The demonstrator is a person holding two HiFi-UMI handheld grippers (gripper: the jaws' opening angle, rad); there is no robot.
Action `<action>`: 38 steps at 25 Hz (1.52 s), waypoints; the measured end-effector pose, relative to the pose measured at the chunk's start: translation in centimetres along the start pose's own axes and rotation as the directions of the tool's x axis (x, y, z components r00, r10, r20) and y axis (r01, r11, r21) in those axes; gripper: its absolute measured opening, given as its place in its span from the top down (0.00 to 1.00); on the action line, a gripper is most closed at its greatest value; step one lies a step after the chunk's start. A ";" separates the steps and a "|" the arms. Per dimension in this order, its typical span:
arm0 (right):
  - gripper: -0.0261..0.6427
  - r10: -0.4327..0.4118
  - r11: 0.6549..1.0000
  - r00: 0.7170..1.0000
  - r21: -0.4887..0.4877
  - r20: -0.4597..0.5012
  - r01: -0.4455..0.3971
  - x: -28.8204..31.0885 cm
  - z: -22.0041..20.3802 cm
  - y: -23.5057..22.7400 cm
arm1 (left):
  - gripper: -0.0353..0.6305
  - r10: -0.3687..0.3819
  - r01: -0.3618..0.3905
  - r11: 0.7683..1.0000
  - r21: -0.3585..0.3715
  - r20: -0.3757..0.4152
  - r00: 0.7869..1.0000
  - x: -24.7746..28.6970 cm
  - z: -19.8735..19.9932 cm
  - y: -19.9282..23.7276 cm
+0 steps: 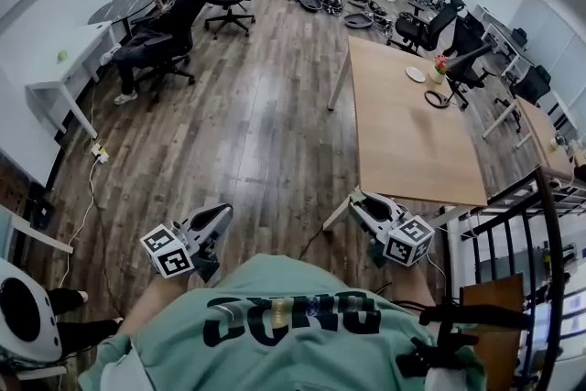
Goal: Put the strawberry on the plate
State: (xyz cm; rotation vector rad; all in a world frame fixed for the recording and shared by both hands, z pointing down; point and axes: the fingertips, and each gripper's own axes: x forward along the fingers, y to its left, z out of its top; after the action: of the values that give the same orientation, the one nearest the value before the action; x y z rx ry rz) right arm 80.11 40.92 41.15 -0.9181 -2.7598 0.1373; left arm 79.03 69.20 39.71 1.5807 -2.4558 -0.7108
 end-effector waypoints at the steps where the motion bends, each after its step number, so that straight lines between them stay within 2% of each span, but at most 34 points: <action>1: 0.76 0.002 1.000 1.000 0.012 0.002 -0.002 0.0 0.0 -0.7 | 0.94 0.001 -0.001 1.000 0.001 -0.004 1.000 0.6 0.0 0.0; 6: 0.76 0.047 0.996 0.999 0.078 0.019 -0.048 0.5 -0.4 -4.9 | 0.94 0.028 -0.028 0.999 0.020 -0.019 0.999 4.3 0.0 0.3; 9: 0.76 0.088 0.992 0.996 0.084 0.016 -0.089 0.7 -0.7 -7.8 | 0.94 0.059 -0.059 0.998 0.024 0.002 0.998 7.2 -0.1 0.6; 12: 0.76 0.121 0.990 0.993 0.074 0.012 -0.121 0.6 1.0 -12.0 | 0.94 0.055 -0.055 0.998 0.023 0.028 0.998 11.4 -0.5 -0.4; 15: 0.76 0.146 0.986 0.989 0.076 0.023 -0.147 0.1 2.5 -16.1 | 0.94 0.061 -0.061 0.998 0.027 0.009 0.998 15.8 -1.5 -1.1; 20: 0.76 0.180 0.977 0.984 0.112 0.010 -0.181 -1.8 1.5 -21.6 | 0.94 0.077 -0.077 0.997 0.027 -0.009 0.997 21.9 -3.4 -2.3; 25: 0.76 0.184 0.972 0.983 0.147 0.013 -0.184 -4.0 0.5 -26.2 | 0.94 0.057 -0.057 0.998 0.011 -0.043 0.997 27.9 -5.0 -3.2; 32: 0.76 0.132 0.969 0.991 0.205 0.035 -0.136 -6.0 -0.8 -30.8 | 0.94 0.030 -0.028 0.999 0.021 -0.093 0.995 32.1 -4.8 -3.8; 38: 0.76 0.141 0.967 0.990 0.213 0.021 -0.142 -4.3 -1.7 -30.9 | 0.94 0.041 -0.040 0.999 0.008 -0.107 0.993 32.3 -4.6 -1.9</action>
State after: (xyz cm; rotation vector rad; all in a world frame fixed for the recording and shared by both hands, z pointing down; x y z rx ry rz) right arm 65.95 13.66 46.91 -1.0543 -2.6177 0.4523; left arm 68.03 38.43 38.43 1.5246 -2.4082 -0.5964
